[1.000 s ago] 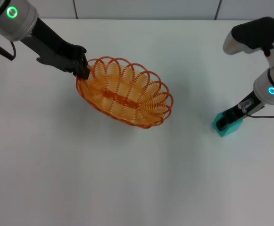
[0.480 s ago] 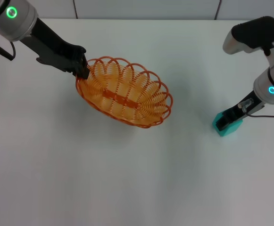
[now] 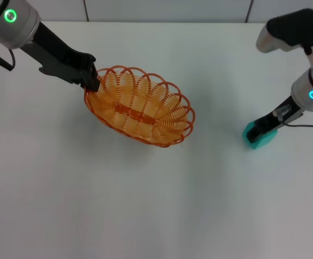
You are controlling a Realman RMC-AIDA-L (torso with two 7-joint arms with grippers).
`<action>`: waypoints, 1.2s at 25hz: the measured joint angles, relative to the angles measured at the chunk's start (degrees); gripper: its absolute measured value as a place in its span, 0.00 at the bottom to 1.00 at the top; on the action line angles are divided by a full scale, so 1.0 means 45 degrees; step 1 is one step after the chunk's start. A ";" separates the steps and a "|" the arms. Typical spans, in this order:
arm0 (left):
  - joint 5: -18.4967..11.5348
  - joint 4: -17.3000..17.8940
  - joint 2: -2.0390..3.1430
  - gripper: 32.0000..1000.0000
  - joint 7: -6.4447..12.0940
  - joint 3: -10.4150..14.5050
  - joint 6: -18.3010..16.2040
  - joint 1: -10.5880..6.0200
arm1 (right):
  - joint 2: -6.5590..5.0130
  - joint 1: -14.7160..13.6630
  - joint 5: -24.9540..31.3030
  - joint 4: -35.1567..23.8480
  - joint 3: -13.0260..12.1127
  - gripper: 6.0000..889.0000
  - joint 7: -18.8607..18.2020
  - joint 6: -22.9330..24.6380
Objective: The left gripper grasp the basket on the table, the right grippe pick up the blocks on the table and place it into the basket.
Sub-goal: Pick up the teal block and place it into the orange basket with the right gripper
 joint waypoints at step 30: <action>-0.0005 0.0000 0.0018 0.06 0.0015 -0.0096 0.0017 -0.0178 | 0.0118 -0.0723 0.1073 -1.1927 -0.2108 0.57 0.1609 0.5370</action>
